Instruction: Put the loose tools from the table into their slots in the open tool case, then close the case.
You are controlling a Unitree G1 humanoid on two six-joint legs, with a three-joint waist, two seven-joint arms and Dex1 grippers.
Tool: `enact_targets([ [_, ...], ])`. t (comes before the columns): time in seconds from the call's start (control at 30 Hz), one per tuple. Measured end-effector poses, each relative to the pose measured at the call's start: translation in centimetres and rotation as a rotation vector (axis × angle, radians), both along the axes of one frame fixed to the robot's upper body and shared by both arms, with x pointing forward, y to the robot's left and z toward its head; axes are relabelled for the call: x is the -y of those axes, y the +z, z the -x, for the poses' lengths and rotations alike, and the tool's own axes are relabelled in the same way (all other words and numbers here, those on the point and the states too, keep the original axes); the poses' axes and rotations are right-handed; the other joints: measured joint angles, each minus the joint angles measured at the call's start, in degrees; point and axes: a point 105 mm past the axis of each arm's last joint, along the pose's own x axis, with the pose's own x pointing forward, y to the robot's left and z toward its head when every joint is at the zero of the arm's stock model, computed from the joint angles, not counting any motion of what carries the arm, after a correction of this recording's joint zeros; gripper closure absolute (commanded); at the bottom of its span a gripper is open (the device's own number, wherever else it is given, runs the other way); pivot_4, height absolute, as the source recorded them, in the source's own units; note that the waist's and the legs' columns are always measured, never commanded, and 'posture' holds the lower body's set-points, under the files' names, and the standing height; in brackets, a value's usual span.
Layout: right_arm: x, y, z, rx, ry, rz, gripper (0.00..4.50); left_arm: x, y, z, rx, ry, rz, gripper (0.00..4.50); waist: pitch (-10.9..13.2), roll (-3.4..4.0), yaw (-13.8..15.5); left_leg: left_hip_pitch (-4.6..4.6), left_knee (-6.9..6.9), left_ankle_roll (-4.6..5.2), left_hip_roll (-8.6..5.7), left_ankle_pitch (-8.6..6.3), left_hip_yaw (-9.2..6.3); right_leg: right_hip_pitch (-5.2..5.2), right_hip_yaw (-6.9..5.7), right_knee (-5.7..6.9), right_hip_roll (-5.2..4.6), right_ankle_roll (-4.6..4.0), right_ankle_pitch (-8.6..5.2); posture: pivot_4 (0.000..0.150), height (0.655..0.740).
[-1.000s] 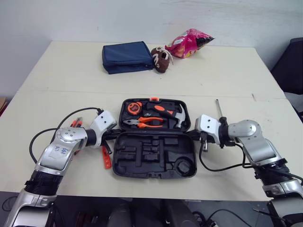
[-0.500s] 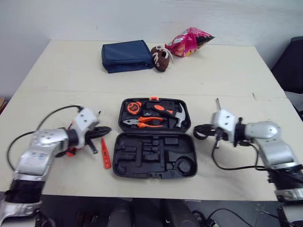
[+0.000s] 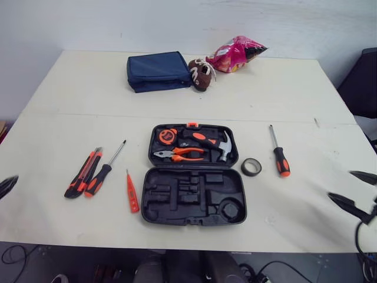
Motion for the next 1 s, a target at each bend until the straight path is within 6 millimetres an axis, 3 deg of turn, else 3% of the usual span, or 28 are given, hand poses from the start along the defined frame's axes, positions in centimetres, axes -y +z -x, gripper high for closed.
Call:
enact_targets([
  [0.1,1.5,0.5,0.4,0.013,-0.042,0.029,0.01,-1.6,0.5,0.9,0.014,0.067,-0.022,0.01,-0.01,-0.02,-0.05,0.24,0.00,0.02,-0.01,-0.02,0.02,0.20,0.02,0.07,-0.05,0.00,0.00,0.150,0.7400],
  [0.2,1.6,0.5,0.3,0.023,-0.040,0.032,0.01,-1.4,0.4,0.8,0.014,0.048,-0.035,0.01,-0.01,-0.01,0.02,0.33,0.00,0.08,0.00,-0.05,-0.05,0.29,-0.07,0.16,-0.08,-0.02,0.01,0.150,0.7400],
  [0.27,0.8,1.1,-1.3,0.079,-0.036,-0.030,0.01,-0.7,0.3,0.0,0.021,0.021,-0.023,0.01,-0.01,-0.02,-0.10,0.34,0.00,0.06,0.02,-0.04,-0.07,0.27,-0.09,0.26,-0.07,-0.05,0.02,0.150,0.7400],
  [0.3,-0.4,1.8,-2.7,0.129,-0.015,-0.083,0.01,0.5,0.4,-1.0,0.032,-0.030,-0.012,0.01,-0.01,-0.02,-0.12,0.30,0.00,0.01,0.02,0.00,-0.09,0.22,-0.09,0.31,-0.06,-0.06,0.03,0.150,0.7400],
  [0.4,-6.6,3.7,-5.8,0.227,0.196,-0.206,0.01,6.5,1.2,-4.2,0.017,-0.287,0.003,0.01,-0.01,-0.01,0.08,0.11,0.00,-0.24,0.03,0.14,-0.22,0.04,-0.18,0.40,-0.02,-0.06,0.03,0.150,0.7400],
  [0.47,-11.4,4.7,-5.9,0.264,0.380,-0.291,0.01,10.4,2.2,-5.3,0.000,-0.421,0.007,0.01,0.00,0.03,0.38,-0.26,-0.02,-0.31,0.08,0.17,-0.34,-0.27,-0.32,0.42,0.04,-0.08,0.02,0.150,0.7400],
  [0.6,-16.7,5.0,-4.8,0.249,0.569,-0.363,0.01,14.0,2.9,-5.4,-0.098,-0.501,0.056,0.01,-0.02,0.16,0.63,-0.79,0.14,-0.25,0.12,0.17,-0.53,-0.56,-0.62,0.40,0.00,-0.09,0.01,0.150,0.7400],
  [0.77,-20.2,3.8,-3.2,0.179,0.688,-0.398,0.01,16.2,1.6,-5.4,-0.253,-0.436,0.146,0.01,-0.02,0.16,0.68,-0.77,0.30,-0.10,0.05,0.12,-0.61,-0.33,-0.90,0.30,-0.17,-0.08,0.01,0.150,0.7400],
  [1.0,-21.2,4.3,-3.0,0.214,0.760,-0.420,0.01,21.5,-1.6,-6.2,-0.359,-0.490,0.181,0.01,-0.02,0.15,0.85,-0.61,0.31,-0.25,0.00,0.33,-0.77,-0.29,-0.95,0.41,-0.07,-0.15,0.05,0.150,0.7400],
])
